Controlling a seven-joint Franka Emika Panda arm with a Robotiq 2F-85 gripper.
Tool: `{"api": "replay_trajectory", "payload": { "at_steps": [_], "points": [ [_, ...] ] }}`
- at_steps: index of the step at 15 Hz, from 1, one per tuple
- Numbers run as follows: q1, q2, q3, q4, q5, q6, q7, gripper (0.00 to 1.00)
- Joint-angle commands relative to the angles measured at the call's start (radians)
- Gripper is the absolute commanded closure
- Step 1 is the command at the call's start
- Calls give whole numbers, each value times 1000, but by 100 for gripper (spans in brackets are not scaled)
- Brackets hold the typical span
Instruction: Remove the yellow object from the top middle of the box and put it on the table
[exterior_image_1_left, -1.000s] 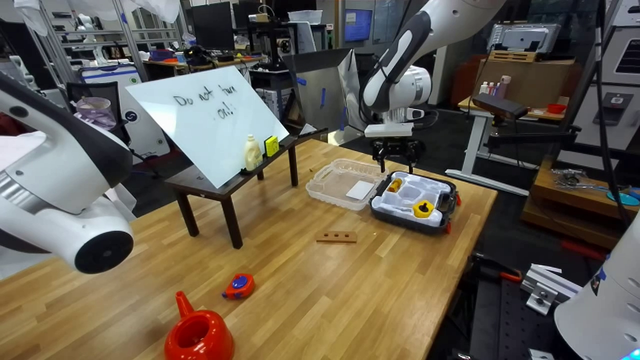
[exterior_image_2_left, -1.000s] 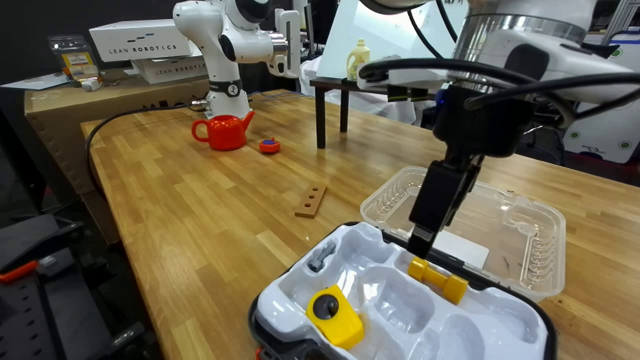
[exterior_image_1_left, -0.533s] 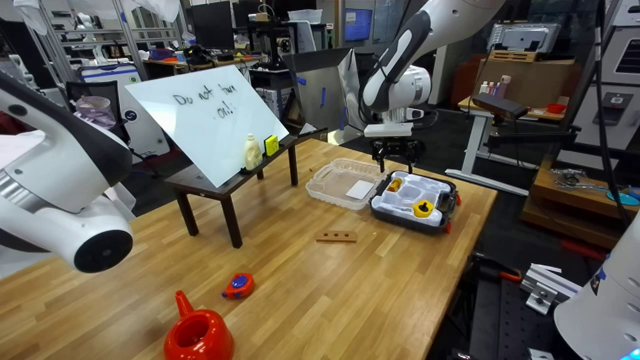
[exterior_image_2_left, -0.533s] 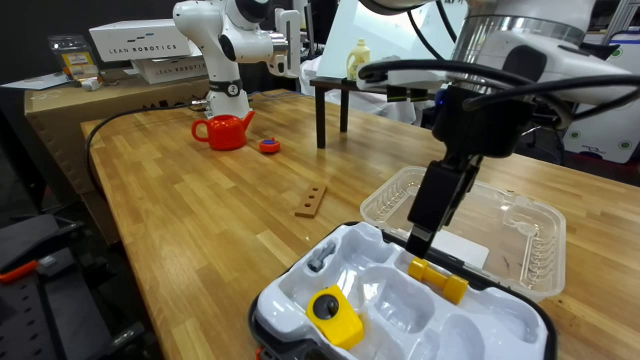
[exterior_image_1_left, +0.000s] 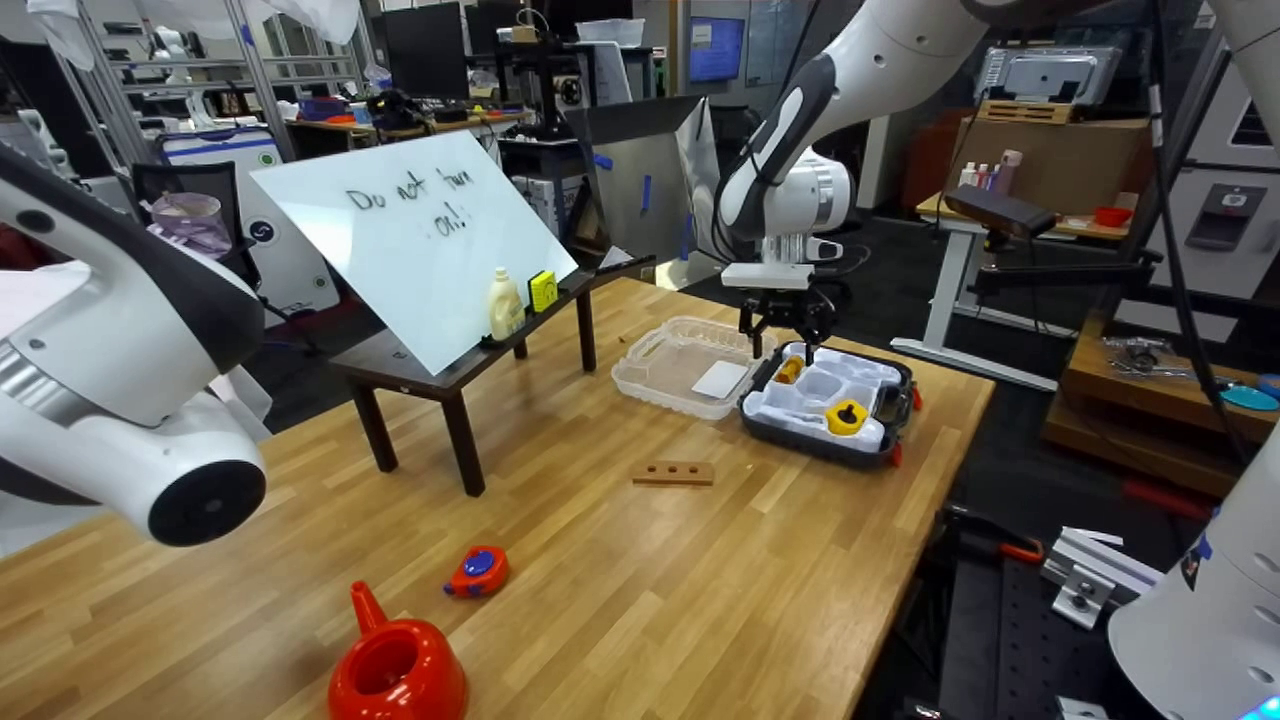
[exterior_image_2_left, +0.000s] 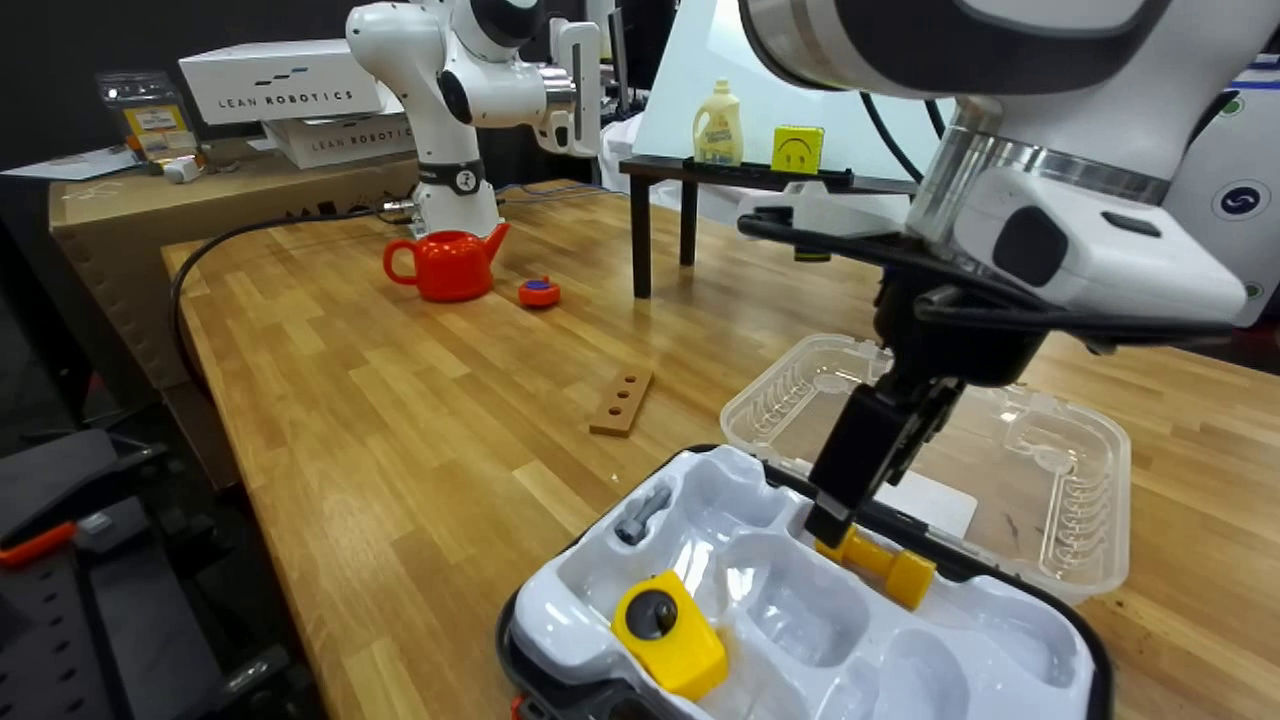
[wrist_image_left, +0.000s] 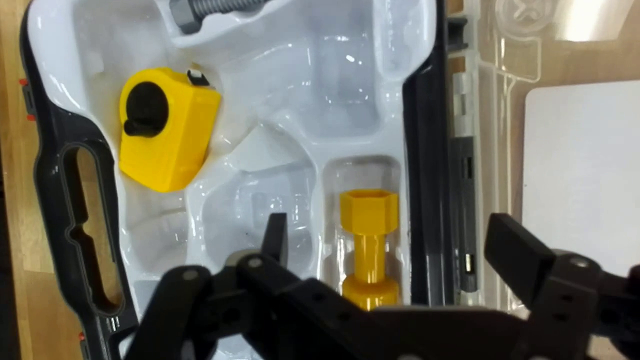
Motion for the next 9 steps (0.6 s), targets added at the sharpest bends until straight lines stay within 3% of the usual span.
{"api": "replay_trajectory", "payload": {
  "at_steps": [1, 9],
  "points": [
    [-28, 51, 4, 67, 21, -18, 11, 0],
    [-43, 88, -5, 90, 9, -18, 8, 0]
  ]
}}
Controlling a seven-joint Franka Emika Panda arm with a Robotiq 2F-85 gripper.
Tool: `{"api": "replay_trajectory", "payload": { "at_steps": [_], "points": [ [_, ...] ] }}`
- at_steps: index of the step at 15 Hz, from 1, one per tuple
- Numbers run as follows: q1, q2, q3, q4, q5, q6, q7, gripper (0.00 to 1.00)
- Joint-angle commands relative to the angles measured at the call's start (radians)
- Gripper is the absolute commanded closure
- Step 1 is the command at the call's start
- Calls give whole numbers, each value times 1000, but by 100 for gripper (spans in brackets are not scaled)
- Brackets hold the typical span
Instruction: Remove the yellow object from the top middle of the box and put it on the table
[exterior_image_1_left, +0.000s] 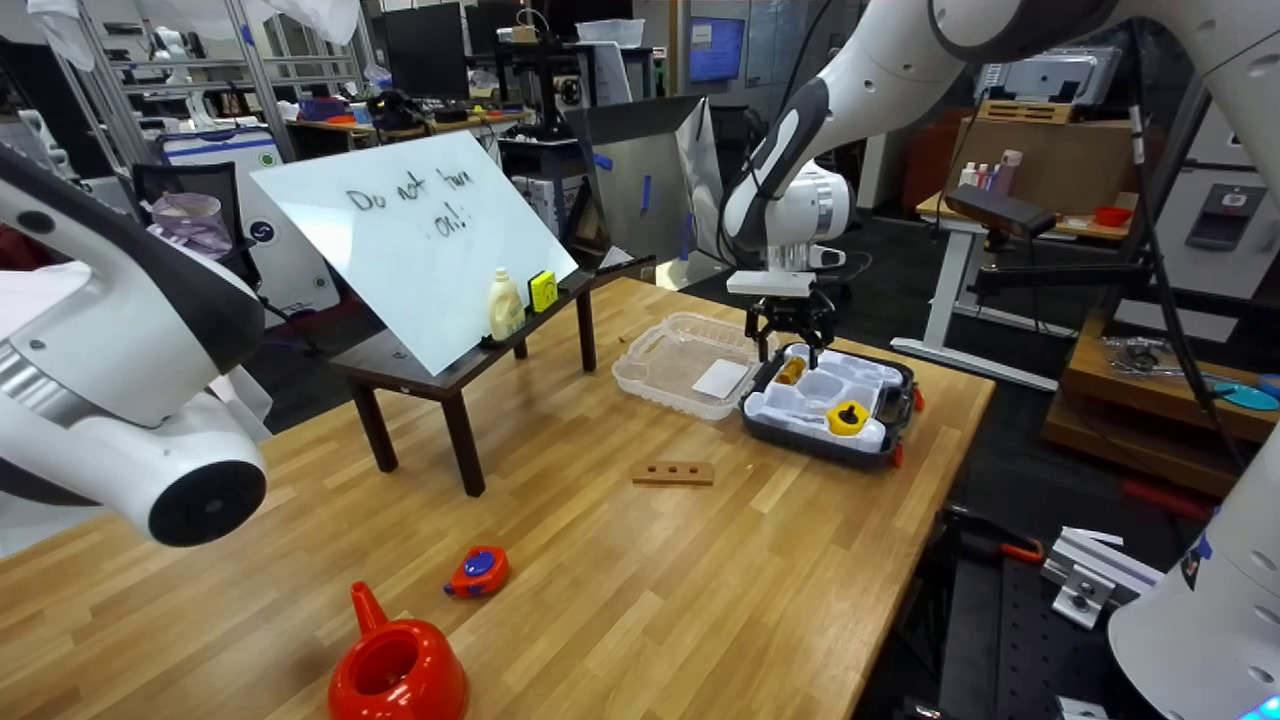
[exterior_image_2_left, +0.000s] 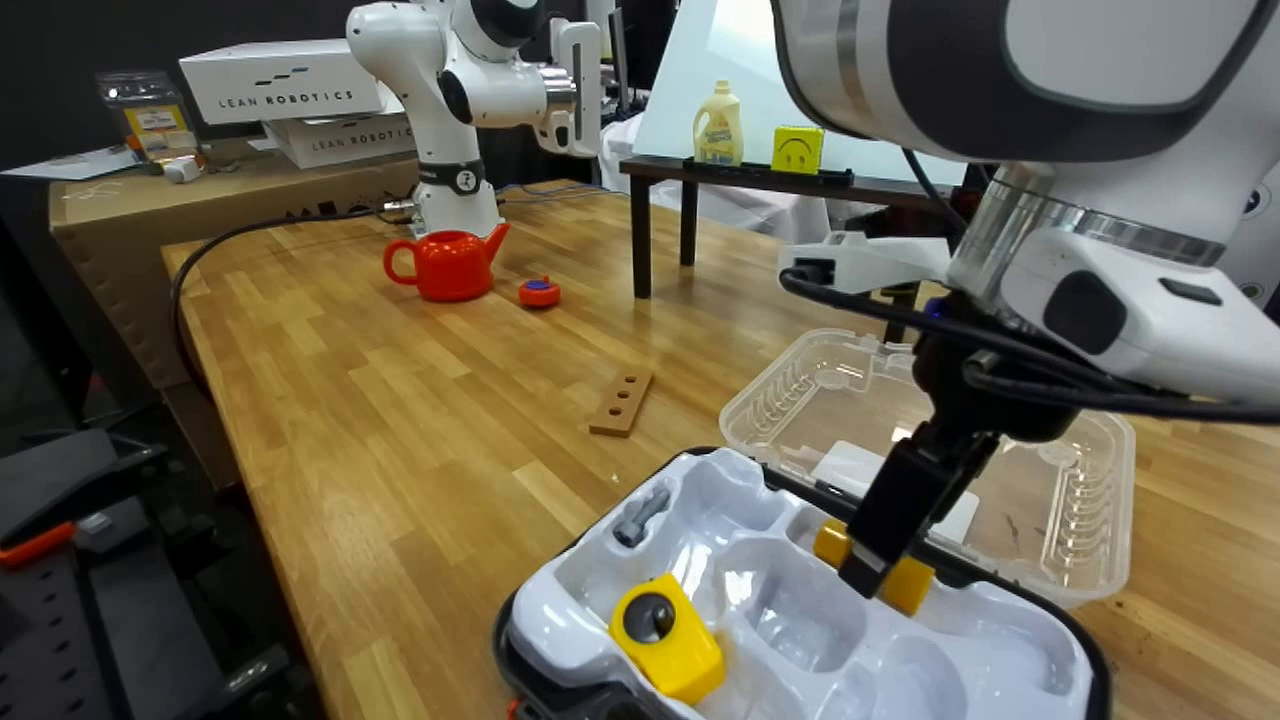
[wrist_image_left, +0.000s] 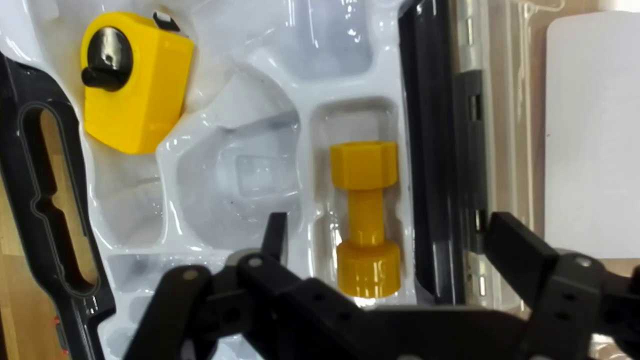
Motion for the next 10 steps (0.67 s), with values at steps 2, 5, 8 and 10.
{"api": "replay_trajectory", "payload": {
  "at_steps": [2, 5, 8, 10],
  "points": [
    [-13, 10, 0, 20, 6, -19, 1, 0],
    [-13, 2, -1, 17, 5, -18, -3, 0],
    [-13, -13, -1, 8, 1, -17, -18, 0],
    [-15, -23, -1, -2, 3, -17, -26, 0]
  ]
}}
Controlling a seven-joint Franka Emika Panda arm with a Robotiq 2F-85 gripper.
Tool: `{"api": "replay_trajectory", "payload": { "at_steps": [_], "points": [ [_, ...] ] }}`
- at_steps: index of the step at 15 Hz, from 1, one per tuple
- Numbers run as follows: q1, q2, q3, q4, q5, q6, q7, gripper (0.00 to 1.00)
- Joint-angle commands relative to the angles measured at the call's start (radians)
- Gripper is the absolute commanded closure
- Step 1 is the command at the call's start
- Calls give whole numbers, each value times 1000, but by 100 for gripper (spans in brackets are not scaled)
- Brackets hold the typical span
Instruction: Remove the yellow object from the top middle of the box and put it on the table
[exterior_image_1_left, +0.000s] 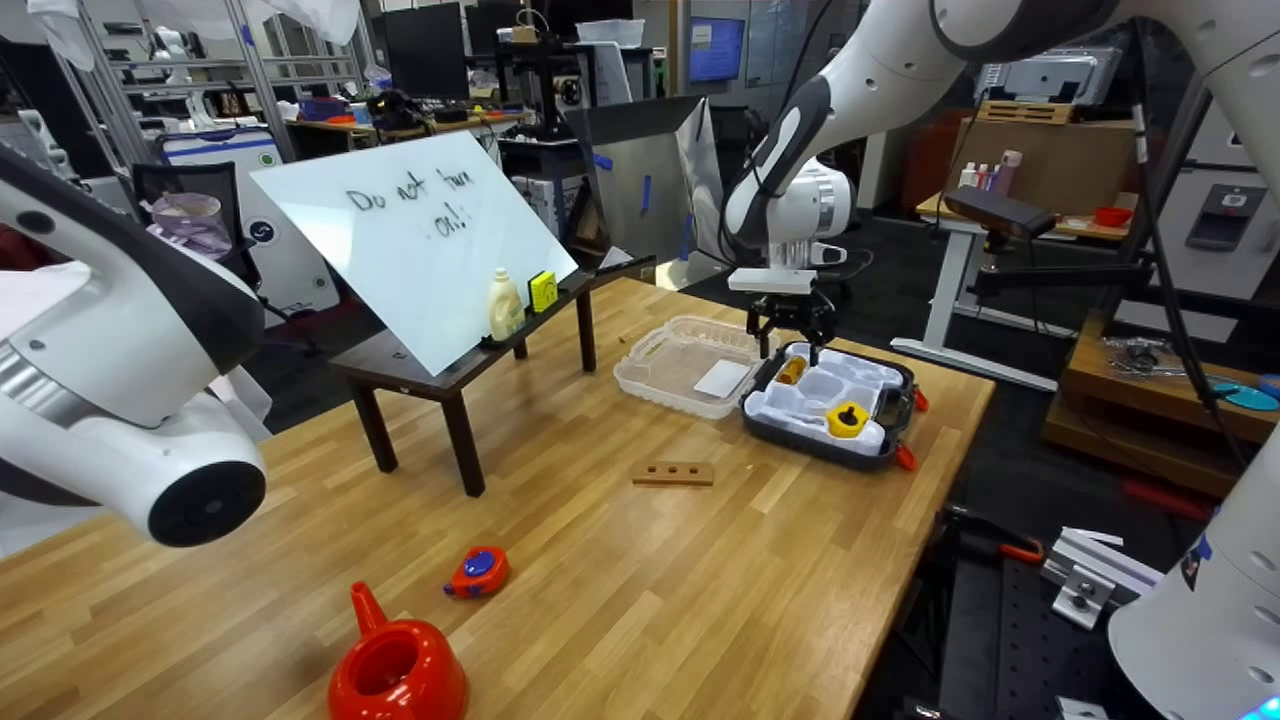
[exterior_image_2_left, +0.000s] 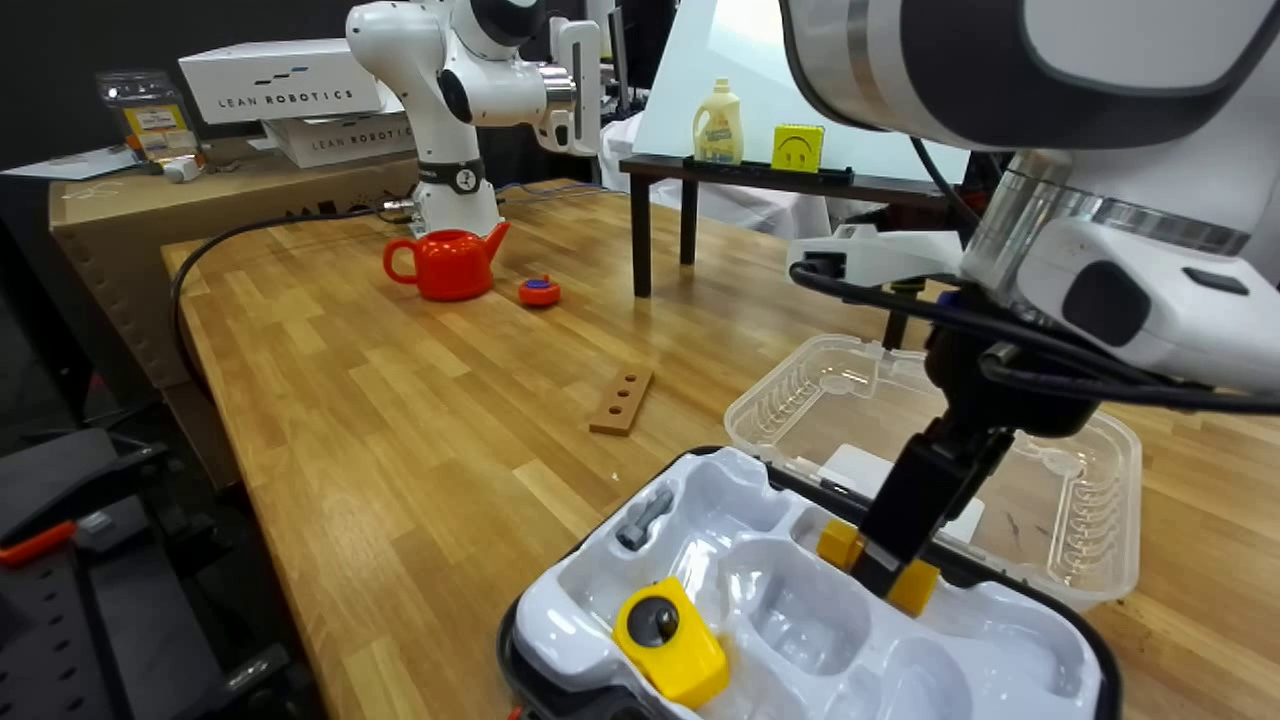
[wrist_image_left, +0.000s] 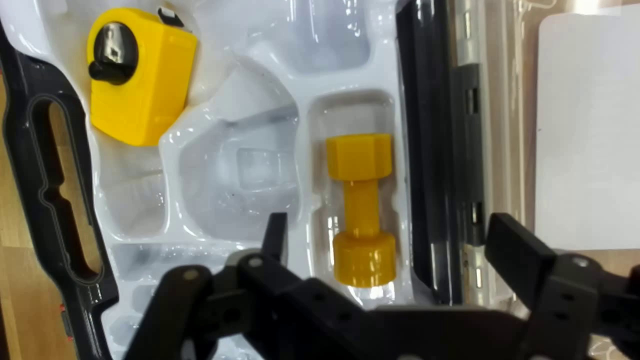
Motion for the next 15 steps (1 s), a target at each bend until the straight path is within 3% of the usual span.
{"api": "replay_trajectory", "payload": {
  "at_steps": [1, 15],
  "points": [
    [-14, -23, 4, -11, 4, -16, -26, 0],
    [15, -82, -11, -130, -29, -18, -73, 0]
  ]
}}
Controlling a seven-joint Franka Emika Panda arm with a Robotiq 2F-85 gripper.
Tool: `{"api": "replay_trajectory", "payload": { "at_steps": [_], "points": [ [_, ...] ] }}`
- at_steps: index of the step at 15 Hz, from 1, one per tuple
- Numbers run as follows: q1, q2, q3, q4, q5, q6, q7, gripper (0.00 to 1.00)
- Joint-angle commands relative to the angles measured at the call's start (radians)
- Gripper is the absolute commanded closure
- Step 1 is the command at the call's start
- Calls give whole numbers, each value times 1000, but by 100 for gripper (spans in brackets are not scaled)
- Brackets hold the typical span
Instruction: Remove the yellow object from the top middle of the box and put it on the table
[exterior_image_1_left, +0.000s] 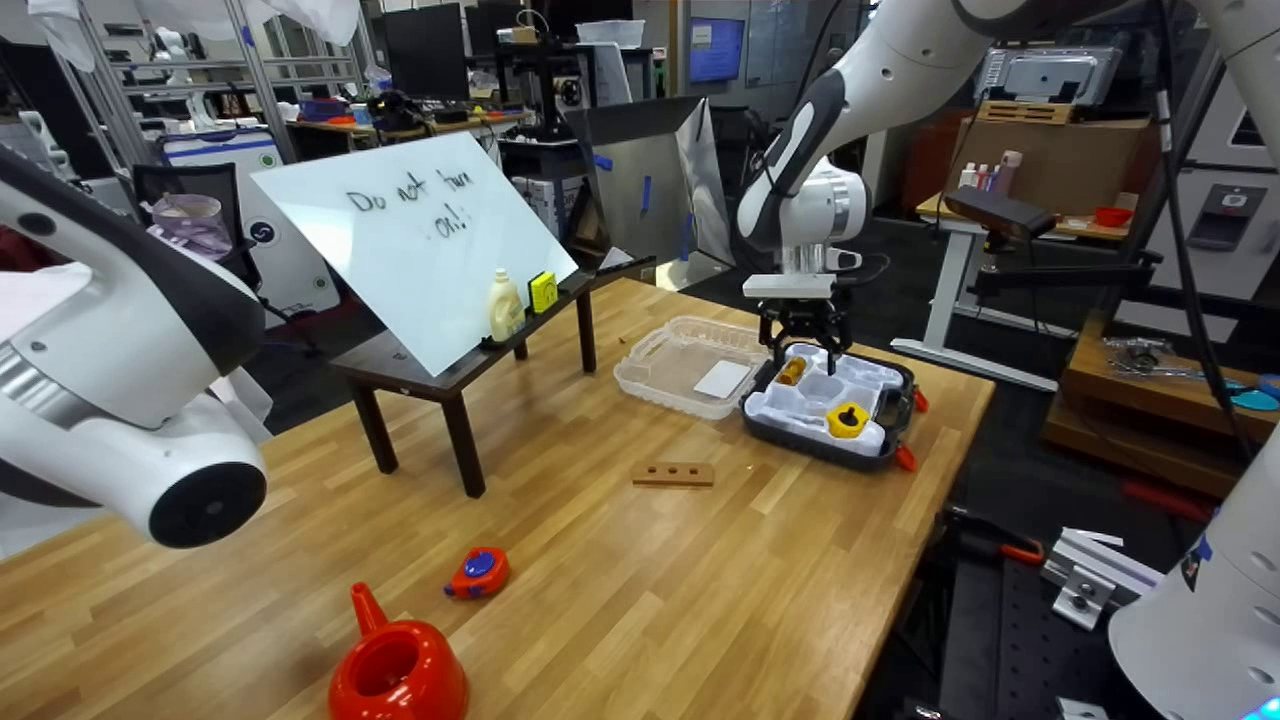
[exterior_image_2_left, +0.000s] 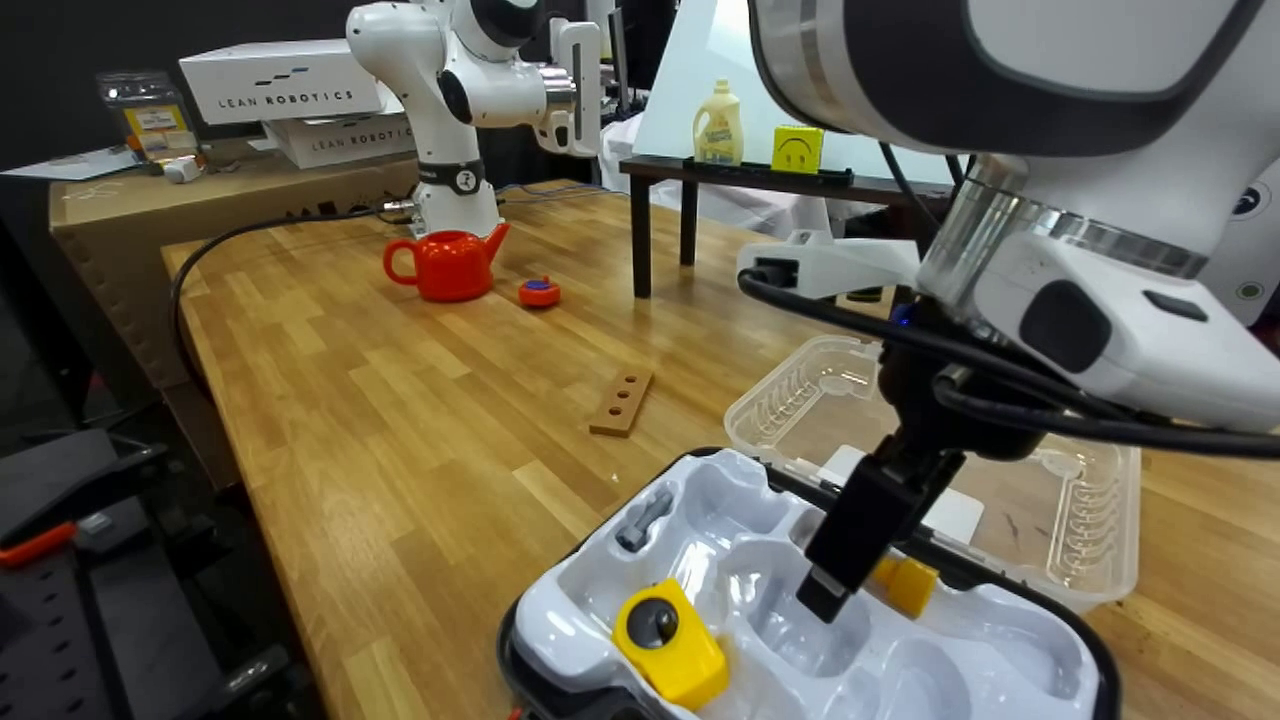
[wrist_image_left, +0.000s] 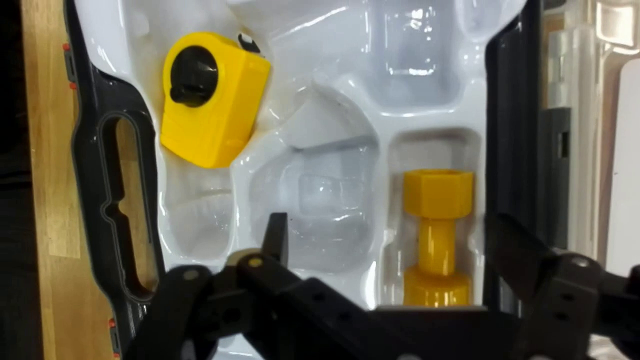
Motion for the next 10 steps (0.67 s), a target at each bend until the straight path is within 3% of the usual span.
{"api": "replay_trajectory", "payload": {
  "at_steps": [1, 10],
  "points": [
    [17, -20, -10, -27, -28, -12, -7, 0],
    [25, -24, -14, -21, -61, -10, 1, 0]
  ]
}}
